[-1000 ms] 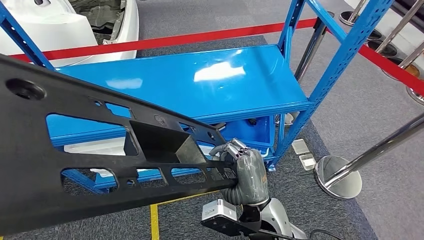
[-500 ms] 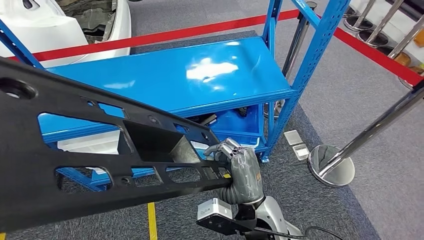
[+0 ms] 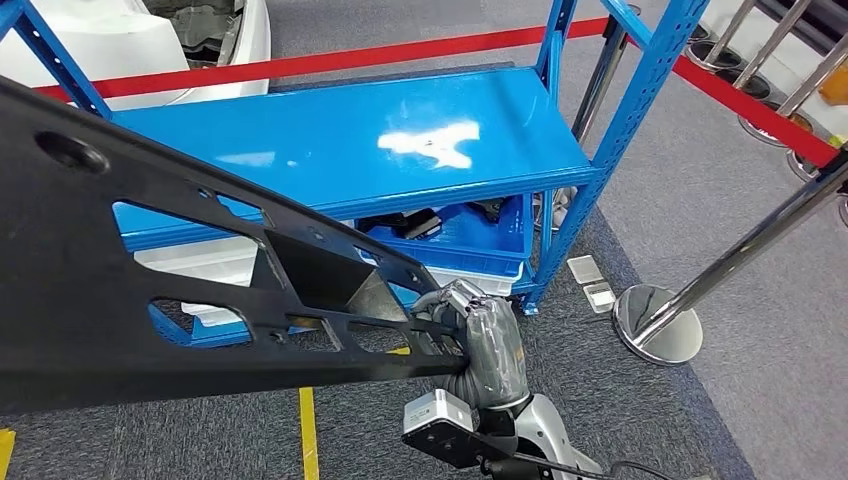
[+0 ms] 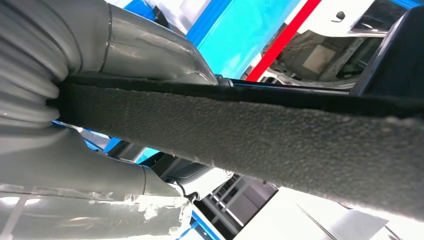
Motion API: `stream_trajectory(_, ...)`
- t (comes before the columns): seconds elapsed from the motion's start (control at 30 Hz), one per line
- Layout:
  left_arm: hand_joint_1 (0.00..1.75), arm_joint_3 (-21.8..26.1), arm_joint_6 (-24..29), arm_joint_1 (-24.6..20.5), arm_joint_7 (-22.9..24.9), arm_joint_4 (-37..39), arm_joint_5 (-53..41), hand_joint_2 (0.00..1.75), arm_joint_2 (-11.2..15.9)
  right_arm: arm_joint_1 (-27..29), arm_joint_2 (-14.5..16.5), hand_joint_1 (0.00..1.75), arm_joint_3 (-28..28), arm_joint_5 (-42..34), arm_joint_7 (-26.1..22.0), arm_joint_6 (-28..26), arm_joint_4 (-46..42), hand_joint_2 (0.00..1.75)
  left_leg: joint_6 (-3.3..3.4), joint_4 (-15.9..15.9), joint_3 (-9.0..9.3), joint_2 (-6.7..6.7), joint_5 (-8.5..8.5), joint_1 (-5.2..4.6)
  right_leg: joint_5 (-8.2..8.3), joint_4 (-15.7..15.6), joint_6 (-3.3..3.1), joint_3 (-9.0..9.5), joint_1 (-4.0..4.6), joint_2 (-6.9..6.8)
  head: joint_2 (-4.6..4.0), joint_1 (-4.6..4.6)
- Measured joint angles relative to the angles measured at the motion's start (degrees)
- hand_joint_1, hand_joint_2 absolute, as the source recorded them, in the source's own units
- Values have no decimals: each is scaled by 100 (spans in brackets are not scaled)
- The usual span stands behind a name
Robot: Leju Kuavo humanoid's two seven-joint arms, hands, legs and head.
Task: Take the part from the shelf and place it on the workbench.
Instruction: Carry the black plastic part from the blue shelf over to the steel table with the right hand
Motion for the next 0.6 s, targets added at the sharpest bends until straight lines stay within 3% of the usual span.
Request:
stream_trajectory(0.07, 0, 0, -1, -1, -31, 0, 3, 175, 0, -2, 12, 175, -12, -72, -50, -3, 0, 175, -50, 50, -59, -2, 34, -14, 99, -514, -45, 263, 25, 4, 0, 5)
stream_trajectory(0.2, 0, 0, -3, 2, -60, 1, 27, 175, -1, 66, 48, 175, -81, 33, -197, -7, 0, 175, -187, 99, -130, -11, 74, -11, 194, -611, -155, 202, 28, 1, 0, -13)
stream_trajectory(0.27, 0, 0, -3, 3, -60, 3, 44, 175, 0, 98, 98, 175, -131, 116, -260, -8, -4, 175, -265, 394, -260, -23, -197, -3, 289, -641, -220, 124, -6, -17, 0, -54)
stream_trajectory(0.33, 0, 0, -3, 5, -60, 4, 48, 175, 0, 152, 148, 175, -185, 147, -301, -9, -8, 175, -335, 1071, -487, -25, -662, 19, 356, -629, -257, 28, -3, -30, 0, -95)
stream_trajectory(0.4, 0, 0, -3, 7, -60, 4, 51, 175, 0, 211, 179, 175, -235, 137, -311, -9, -9, 175, -369, 1588, -584, -24, -909, 31, 410, -605, -259, -68, 3, -41, 0, -98)
stream_trajectory(0.43, 0, 0, -3, 7, -60, 4, 52, 175, 0, 233, 190, 175, -256, 138, -311, -9, -9, 175, -370, 1555, -485, -23, -874, 34, 435, -592, -254, -110, 4, -43, 0, -98)
stream_trajectory(0.47, 0, 0, -3, 6, -60, 4, 53, 175, 0, 248, 200, 175, -272, 152, -310, -9, -9, 175, -360, 1318, -295, -23, -757, 36, 457, -582, -245, -141, 3, -40, 0, -99)
stream_trajectory(0.53, 0, 0, -2, -1, -60, 4, 52, 175, 0, 272, 231, 175, -310, 241, -309, -10, -10, 175, -310, 478, 235, -30, -469, 31, 495, -555, -210, -184, 15, -32, 0, -104)
stream_trajectory(0.6, 0, 0, -1, -8, -60, 4, 50, 175, 0, 288, 257, 175, -359, 343, -304, -13, -15, 175, -245, -41, 498, -40, -340, 15, 535, -524, -157, -225, 34, -29, 0, -109)
